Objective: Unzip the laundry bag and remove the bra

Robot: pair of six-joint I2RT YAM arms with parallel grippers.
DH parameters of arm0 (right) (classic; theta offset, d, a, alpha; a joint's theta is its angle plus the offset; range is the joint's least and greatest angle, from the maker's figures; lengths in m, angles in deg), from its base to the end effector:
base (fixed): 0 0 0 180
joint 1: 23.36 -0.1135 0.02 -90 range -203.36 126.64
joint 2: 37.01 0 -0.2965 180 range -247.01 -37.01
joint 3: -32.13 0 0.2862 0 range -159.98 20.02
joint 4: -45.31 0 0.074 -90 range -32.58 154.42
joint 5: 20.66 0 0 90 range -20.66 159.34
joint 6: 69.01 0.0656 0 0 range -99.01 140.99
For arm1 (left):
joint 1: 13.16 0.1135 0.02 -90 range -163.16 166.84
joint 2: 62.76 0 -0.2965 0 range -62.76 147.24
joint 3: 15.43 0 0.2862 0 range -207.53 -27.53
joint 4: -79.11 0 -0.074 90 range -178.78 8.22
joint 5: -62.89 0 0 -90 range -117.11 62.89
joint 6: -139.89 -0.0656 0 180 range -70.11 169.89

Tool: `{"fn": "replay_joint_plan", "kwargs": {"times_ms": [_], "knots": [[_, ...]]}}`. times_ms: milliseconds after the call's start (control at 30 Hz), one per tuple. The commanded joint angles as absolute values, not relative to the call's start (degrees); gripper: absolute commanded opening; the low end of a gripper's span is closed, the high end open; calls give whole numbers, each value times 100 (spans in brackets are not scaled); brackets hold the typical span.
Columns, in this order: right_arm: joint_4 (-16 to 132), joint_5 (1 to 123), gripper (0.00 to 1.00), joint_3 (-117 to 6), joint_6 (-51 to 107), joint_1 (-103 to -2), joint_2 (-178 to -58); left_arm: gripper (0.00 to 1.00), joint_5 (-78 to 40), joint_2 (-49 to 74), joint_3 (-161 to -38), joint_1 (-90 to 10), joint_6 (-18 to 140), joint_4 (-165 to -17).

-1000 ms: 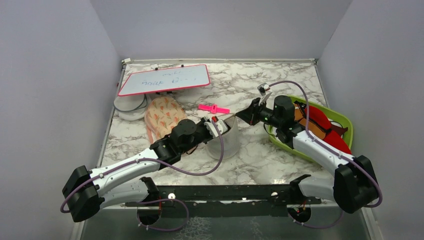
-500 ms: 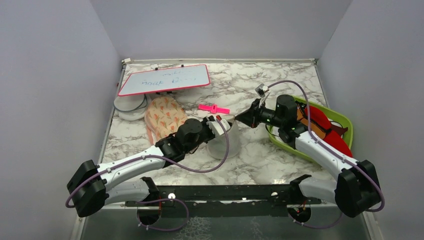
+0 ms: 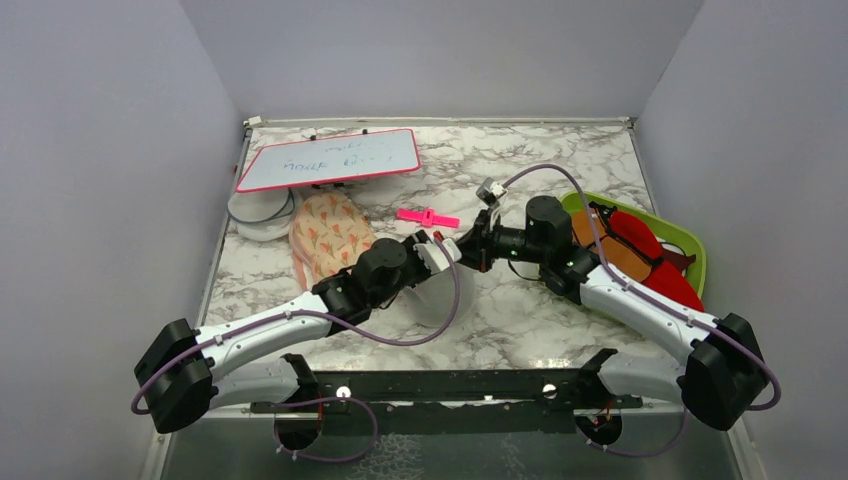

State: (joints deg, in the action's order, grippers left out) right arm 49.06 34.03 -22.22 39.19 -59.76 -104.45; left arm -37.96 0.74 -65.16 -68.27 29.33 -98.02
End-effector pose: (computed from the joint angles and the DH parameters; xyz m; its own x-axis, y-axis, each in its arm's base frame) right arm 0.2247 0.2127 0.2855 -0.5118 -0.0607 -0.8569 -0.8102 0.3658 0.4580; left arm 0.1808 -0.2376 0.2711 0.0933 0.4692 -0.8782 0.7152 0.5820 0.3870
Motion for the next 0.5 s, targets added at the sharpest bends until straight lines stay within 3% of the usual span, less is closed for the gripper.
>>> {"fn": "replay_joint_plan", "kwargs": {"times_ms": [0, 167, 467], "knots": [[4851, 3651, 1, -2505, 4015, -6218, -10515, 23, -3889, -70, -6650, -6870, 2907, -9917], [4766, 3993, 1, -2456, 4193, -6220, -10460, 0, -3881, -245, -6538, -6899, 2855, -10041], [4762, 4038, 1, -2228, 4246, -5553, -10346, 0, -3866, -420, -6454, -6932, 2785, -10127]]}}
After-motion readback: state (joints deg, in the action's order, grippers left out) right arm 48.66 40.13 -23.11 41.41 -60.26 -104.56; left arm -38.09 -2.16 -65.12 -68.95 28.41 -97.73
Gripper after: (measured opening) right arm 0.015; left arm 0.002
